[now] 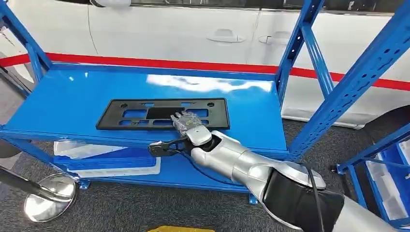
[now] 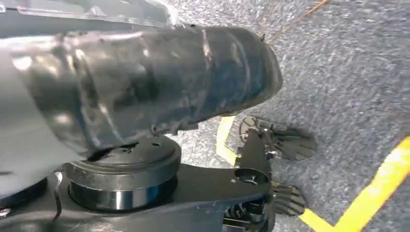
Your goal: Take the parts from the cabinet and place them on the table.
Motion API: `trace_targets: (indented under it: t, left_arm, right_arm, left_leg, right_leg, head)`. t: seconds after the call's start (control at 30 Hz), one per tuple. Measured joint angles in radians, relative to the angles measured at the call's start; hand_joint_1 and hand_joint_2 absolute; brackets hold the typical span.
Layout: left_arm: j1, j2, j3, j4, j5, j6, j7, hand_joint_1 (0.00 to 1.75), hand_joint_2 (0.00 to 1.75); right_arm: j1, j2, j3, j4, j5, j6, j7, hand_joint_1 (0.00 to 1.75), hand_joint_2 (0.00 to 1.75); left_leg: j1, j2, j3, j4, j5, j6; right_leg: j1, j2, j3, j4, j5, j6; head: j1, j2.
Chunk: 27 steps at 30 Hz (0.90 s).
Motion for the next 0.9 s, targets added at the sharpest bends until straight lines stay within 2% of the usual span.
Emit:
trace_targets:
  t: [0.07, 0.1, 0.13, 0.37, 0.47, 0.57, 0.9]
  left_arm:
    - [-0.005, 0.005, 0.000, 0.000, -0.004, 0.001, -0.001, 0.00, 0.00]
    - [-0.006, 0.010, 0.000, 0.000, -0.008, 0.000, -0.003, 0.00, 0.00]
    - [-0.008, 0.011, 0.000, 0.000, -0.009, -0.001, -0.004, 0.00, 0.00]
    - [-0.017, 0.019, 0.000, 0.000, -0.029, -0.011, 0.000, 0.00, 0.00]
    - [-0.017, 0.021, 0.000, 0.000, -0.032, -0.014, 0.008, 0.00, 0.00]
    - [-0.012, 0.021, 0.000, 0.000, -0.033, -0.013, 0.013, 0.00, 0.00]
    - [-0.012, 0.021, 0.000, 0.000, -0.033, -0.013, 0.015, 0.00, 0.00]
  right_arm:
    - [0.008, 0.002, -0.003, 0.000, -0.002, -0.005, -0.003, 1.75, 1.75]
    - [0.010, 0.005, -0.003, -0.002, -0.002, -0.006, -0.004, 1.75, 1.75]
    - [0.011, 0.007, -0.003, -0.002, -0.003, -0.008, -0.005, 1.75, 1.75]
    - [0.017, 0.018, -0.012, -0.006, -0.014, -0.053, 0.010, 1.75, 1.75]
    - [0.012, 0.018, -0.021, -0.007, -0.013, -0.075, 0.011, 1.75, 1.75]
    - [0.006, 0.013, -0.033, -0.007, -0.013, -0.088, 0.009, 1.75, 1.75]
    - [-0.010, 0.010, -0.058, -0.007, -0.013, -0.098, 0.008, 1.75, 1.75]
  left_leg:
    - [0.001, -0.001, 0.000, -0.006, 0.001, -0.006]
    - [0.002, -0.001, 0.003, -0.005, -0.003, 0.008]
    - [0.001, -0.001, 0.006, -0.007, -0.001, 0.012]
    - [0.002, 0.000, 0.014, -0.021, 0.004, 0.004]
    - [0.005, 0.000, 0.014, -0.024, 0.005, -0.014]
    - [0.005, -0.001, 0.013, -0.024, 0.008, -0.020]
    - [0.005, 0.002, 0.013, -0.023, 0.007, -0.019]
  right_leg:
    - [0.001, 0.001, 0.001, 0.002, 0.000, -0.007]
    - [0.001, 0.001, 0.002, 0.000, 0.000, -0.007]
    - [0.001, 0.002, 0.003, -0.001, 0.000, -0.008]
    - [0.004, 0.003, 0.005, 0.000, 0.000, -0.020]
    - [0.006, 0.002, 0.005, 0.000, 0.000, -0.023]
    - [0.006, 0.001, 0.004, 0.000, 0.001, -0.025]
    - [0.006, 0.004, 0.005, -0.004, 0.003, -0.026]
  head:
    - [0.001, 0.000]
    - [0.000, 0.000]
    - [-0.001, 0.000]
    - [0.000, 0.000]
    - [-0.001, 0.000]
    - [0.000, 0.000]
    - [0.000, 0.000]
